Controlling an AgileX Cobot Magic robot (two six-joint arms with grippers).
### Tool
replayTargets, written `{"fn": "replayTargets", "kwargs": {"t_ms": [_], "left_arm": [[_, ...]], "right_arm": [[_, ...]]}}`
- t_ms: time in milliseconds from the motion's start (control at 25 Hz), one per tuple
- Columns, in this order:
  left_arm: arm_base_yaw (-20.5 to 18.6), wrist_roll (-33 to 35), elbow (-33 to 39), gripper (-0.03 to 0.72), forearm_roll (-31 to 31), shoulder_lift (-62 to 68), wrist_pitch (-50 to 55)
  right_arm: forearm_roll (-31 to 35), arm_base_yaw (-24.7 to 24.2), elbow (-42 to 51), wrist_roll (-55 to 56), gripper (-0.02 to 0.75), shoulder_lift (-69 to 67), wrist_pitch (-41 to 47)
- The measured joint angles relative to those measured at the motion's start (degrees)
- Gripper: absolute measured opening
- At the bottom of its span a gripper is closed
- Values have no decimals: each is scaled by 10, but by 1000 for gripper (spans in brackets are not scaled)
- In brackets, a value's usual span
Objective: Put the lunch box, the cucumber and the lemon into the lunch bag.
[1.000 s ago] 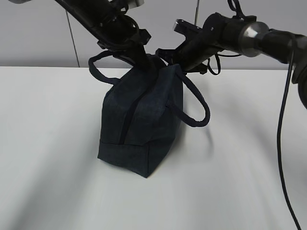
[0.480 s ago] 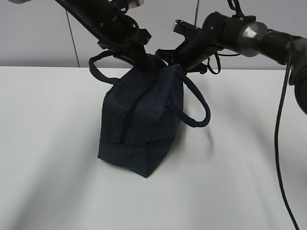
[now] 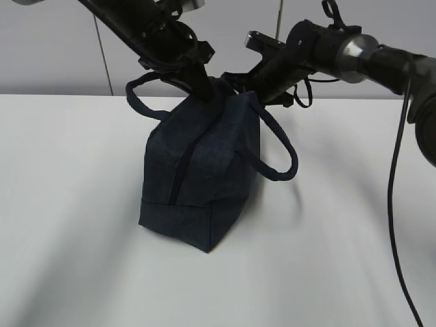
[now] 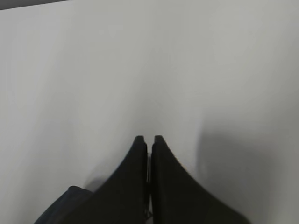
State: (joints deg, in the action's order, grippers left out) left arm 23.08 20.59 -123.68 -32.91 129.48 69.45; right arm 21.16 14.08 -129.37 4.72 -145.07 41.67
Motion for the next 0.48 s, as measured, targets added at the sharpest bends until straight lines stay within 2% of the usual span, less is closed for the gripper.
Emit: {"fn": "replayTargets", "kwargs": {"t_ms": [480], "left_arm": [[0, 1, 0, -5, 0, 0, 0]], "right_arm": [[0, 0, -2, -1, 12, -2, 1]]}}
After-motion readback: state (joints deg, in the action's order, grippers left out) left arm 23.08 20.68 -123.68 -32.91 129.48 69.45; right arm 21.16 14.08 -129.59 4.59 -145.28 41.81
